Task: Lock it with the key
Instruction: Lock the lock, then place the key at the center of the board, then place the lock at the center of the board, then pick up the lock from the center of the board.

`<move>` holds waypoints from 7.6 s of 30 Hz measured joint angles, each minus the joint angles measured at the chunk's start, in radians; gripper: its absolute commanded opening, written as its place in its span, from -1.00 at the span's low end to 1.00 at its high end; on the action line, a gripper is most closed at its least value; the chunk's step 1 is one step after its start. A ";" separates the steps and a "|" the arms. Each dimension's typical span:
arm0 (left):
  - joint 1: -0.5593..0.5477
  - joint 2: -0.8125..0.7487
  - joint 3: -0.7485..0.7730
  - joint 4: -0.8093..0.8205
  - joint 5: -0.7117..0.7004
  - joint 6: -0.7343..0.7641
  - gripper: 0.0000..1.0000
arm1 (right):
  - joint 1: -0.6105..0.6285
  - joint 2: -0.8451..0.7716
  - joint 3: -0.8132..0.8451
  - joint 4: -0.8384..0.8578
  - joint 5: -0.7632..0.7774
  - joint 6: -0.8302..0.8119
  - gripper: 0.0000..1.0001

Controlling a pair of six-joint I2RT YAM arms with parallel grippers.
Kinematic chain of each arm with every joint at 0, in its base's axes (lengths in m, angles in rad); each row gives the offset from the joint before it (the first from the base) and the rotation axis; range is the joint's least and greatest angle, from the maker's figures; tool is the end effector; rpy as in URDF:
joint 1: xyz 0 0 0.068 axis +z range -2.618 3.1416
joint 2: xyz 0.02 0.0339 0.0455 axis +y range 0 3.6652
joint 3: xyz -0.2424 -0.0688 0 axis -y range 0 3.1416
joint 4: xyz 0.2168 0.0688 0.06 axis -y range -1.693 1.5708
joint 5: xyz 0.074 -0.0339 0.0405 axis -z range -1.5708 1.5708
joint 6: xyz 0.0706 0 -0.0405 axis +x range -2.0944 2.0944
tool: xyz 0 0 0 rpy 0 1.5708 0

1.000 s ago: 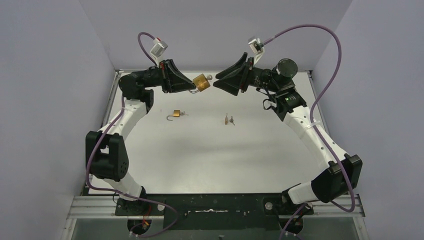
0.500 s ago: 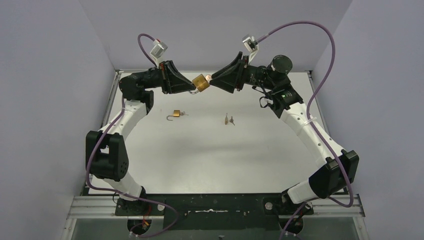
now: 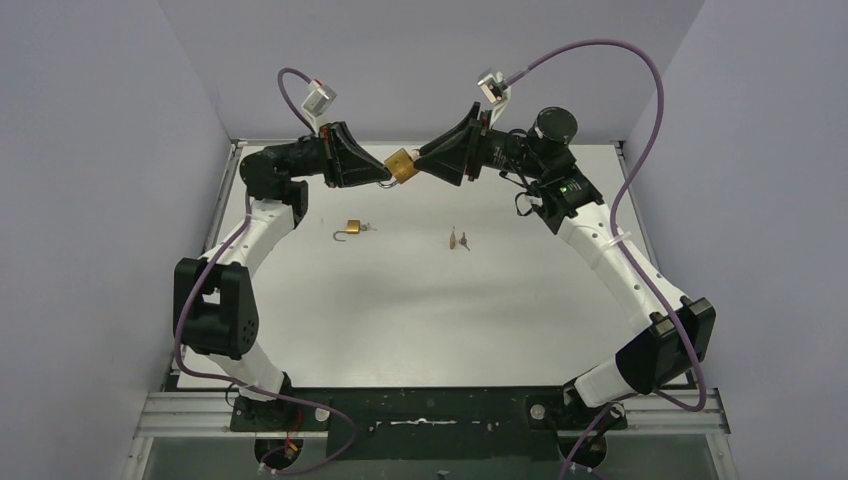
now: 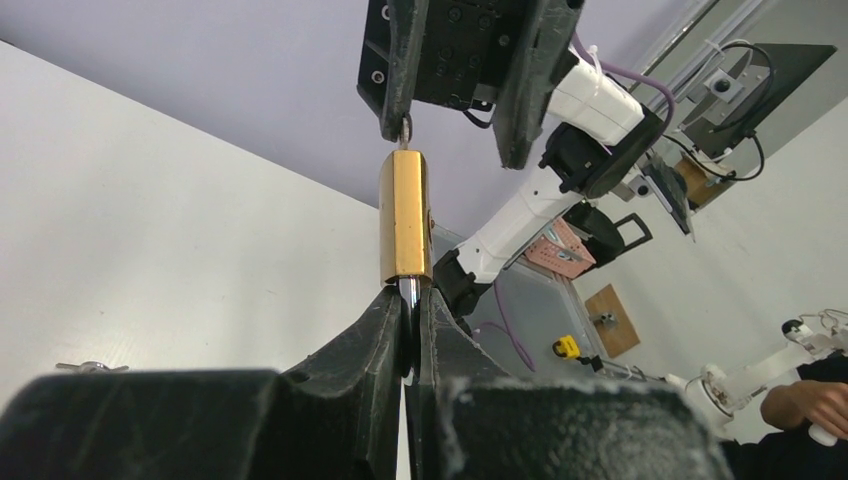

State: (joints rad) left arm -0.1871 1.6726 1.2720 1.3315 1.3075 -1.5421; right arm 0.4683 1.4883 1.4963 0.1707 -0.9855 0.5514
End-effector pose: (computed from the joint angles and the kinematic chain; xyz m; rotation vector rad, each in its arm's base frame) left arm 0.3045 -0.1270 0.3994 0.7621 1.4458 -1.8123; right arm 0.2657 0.2004 0.4369 -0.8418 1.4380 1.4757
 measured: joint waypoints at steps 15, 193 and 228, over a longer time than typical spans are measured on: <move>0.000 0.013 0.000 0.006 0.005 -0.016 -1.00 | -0.047 -0.009 -0.046 0.077 0.015 0.042 0.24; 0.447 -0.272 -0.076 -1.977 -0.882 1.098 0.95 | 0.309 0.794 0.674 -0.710 0.955 -0.278 0.31; 0.482 -0.333 -0.245 -1.795 -0.690 1.037 0.95 | 0.378 1.242 1.001 -0.615 1.007 -0.356 0.14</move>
State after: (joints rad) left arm 0.2947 1.3392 1.0271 -0.4633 0.6174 -0.5053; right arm 0.8463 2.7304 2.4977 -0.4442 0.0219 0.1955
